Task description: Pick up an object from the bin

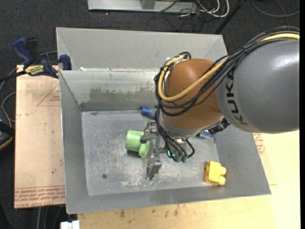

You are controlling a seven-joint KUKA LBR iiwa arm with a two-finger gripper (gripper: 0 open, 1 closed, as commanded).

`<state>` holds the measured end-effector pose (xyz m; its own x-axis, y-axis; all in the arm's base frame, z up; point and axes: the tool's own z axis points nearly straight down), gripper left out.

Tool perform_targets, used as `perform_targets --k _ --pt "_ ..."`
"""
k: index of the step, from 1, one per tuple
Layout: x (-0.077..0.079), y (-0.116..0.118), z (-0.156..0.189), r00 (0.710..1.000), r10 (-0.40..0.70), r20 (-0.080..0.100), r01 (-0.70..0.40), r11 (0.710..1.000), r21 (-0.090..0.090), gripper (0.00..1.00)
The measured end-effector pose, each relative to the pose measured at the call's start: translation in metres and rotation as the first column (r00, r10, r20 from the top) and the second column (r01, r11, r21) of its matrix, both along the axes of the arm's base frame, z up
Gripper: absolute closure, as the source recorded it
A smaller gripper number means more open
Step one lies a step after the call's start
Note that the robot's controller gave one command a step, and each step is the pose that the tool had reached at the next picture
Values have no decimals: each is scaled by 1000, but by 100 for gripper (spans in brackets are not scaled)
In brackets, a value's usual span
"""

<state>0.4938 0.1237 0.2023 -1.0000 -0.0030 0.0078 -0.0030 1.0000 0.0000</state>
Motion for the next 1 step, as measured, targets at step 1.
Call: perform_targets --k 1 --pt "66 -18 -60 990 -144 8 144 990 0 0"
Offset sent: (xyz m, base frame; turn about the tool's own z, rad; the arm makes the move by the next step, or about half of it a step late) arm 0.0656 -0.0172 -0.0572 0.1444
